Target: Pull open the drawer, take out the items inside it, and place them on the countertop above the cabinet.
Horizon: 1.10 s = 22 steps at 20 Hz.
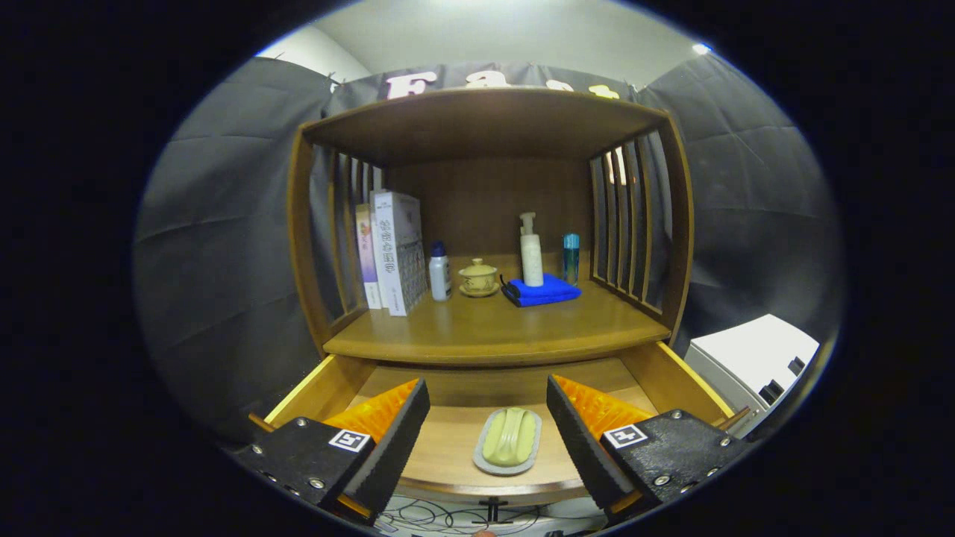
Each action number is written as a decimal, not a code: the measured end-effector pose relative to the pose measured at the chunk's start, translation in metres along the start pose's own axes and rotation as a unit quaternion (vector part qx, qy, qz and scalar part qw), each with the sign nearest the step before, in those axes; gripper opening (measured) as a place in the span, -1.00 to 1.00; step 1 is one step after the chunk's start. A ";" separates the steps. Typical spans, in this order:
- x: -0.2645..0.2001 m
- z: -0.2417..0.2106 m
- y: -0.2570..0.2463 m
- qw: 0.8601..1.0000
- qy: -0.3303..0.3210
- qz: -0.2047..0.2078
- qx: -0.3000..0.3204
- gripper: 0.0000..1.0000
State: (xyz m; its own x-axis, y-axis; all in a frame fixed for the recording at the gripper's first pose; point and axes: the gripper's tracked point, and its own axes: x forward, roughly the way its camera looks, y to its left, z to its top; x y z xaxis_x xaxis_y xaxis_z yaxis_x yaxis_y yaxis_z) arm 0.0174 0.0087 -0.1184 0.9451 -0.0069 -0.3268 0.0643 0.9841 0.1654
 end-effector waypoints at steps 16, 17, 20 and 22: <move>0.083 -0.063 -0.016 0.973 0.214 -0.088 0.001 0.89; 0.082 -0.072 -0.020 0.968 0.231 -0.097 -0.006 0.84; 0.084 -0.086 -0.019 0.965 0.246 -0.095 -0.017 0.68; 0.084 -0.091 -0.019 0.963 0.251 -0.093 -0.025 0.48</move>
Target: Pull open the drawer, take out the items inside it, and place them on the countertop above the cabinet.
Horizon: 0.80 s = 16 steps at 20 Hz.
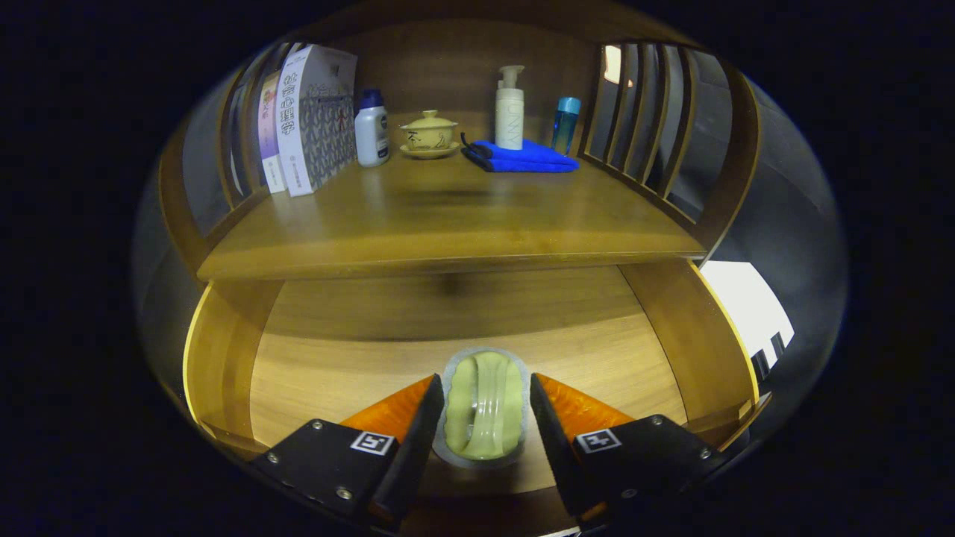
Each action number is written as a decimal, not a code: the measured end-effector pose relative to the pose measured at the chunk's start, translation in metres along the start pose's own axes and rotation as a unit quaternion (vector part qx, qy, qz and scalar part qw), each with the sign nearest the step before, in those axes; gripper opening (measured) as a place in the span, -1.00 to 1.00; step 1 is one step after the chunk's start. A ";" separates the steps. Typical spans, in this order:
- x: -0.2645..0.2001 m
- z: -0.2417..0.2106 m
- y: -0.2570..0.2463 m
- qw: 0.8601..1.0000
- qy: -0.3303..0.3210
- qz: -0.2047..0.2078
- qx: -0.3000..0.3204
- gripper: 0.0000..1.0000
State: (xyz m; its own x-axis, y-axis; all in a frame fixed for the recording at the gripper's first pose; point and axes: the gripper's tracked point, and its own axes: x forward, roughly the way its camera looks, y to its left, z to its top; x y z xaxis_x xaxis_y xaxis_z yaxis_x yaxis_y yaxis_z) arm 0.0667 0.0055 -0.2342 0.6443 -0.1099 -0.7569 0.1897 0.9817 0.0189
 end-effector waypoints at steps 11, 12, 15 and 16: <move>0.007 -0.024 -0.003 1.000 -0.002 0.014 -0.006 -0.63; 0.004 -0.027 -0.005 1.000 -0.004 0.008 -0.009 -0.66; -0.011 -0.015 0.008 0.998 -0.054 0.040 -0.013 -0.80; -0.019 -0.005 0.008 0.996 -0.079 0.046 -0.012 -0.80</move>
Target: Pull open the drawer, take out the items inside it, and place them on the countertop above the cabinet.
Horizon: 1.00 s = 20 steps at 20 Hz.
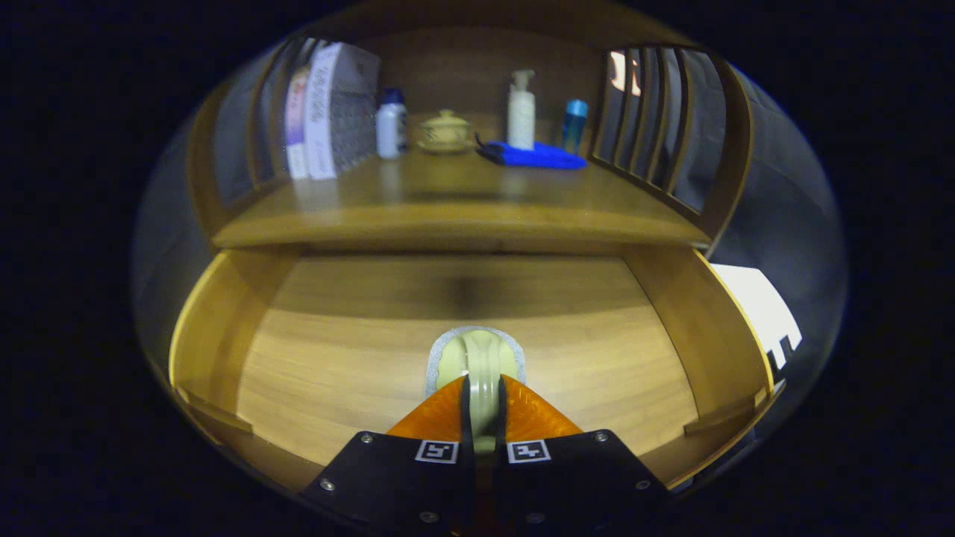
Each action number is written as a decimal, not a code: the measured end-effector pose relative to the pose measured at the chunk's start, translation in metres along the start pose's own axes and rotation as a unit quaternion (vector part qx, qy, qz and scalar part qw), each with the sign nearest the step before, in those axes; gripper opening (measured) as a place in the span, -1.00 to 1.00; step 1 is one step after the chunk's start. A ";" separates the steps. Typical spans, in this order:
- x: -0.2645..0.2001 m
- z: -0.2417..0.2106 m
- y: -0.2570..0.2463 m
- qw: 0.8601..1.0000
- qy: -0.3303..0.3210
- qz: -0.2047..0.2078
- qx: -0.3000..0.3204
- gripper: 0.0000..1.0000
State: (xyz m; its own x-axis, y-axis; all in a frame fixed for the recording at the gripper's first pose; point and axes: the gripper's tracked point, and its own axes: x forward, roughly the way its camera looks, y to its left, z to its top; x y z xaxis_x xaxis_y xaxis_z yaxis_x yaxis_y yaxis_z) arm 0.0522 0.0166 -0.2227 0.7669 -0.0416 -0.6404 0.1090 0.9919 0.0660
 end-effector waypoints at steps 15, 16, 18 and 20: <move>-0.053 0.120 -0.039 0.983 -0.174 -0.034 0.035 -0.81; -0.051 0.128 -0.039 0.982 -0.181 -0.036 0.029 -0.81; -0.045 0.144 -0.036 0.980 -0.196 -0.036 0.012 -0.81; -0.037 0.165 -0.033 0.975 -0.218 -0.040 -0.004 -0.81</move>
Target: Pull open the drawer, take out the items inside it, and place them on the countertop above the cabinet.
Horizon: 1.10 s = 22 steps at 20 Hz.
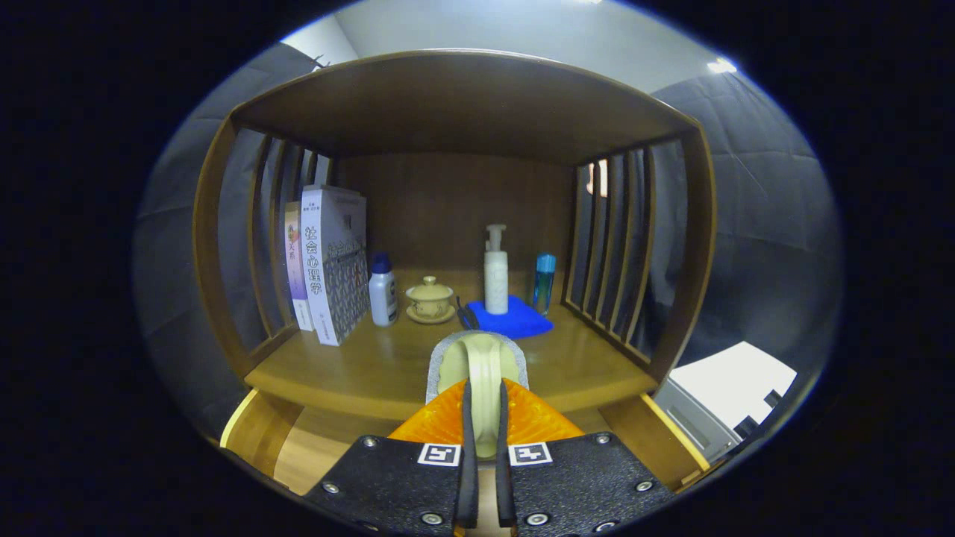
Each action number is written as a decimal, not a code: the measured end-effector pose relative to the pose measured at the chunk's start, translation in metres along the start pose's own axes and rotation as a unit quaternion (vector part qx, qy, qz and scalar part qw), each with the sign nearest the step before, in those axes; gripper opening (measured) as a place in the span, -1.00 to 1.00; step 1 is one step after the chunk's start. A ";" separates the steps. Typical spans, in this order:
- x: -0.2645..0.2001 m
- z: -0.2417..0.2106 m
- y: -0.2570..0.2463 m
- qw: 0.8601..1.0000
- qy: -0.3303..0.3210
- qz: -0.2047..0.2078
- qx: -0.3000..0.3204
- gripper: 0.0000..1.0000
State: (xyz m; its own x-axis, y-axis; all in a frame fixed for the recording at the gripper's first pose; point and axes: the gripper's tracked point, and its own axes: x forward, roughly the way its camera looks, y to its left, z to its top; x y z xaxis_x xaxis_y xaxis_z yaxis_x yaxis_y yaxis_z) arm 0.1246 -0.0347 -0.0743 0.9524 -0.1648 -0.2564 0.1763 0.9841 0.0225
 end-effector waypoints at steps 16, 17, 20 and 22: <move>0.108 -0.005 0.034 0.999 -0.008 0.039 -0.020 -0.62; 0.111 -0.008 0.034 0.999 -0.011 0.042 -0.015 -0.56; 0.115 -0.027 0.030 0.999 0.007 0.037 0.003 -0.49; 0.113 -0.022 0.028 0.999 -0.011 0.038 0.034 -0.38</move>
State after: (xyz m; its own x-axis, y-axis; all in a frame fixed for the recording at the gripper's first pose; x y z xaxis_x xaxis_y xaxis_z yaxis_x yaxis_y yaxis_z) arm 0.2316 -0.0246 -0.1243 0.9686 -0.0923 -0.2310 0.1194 0.9871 0.1062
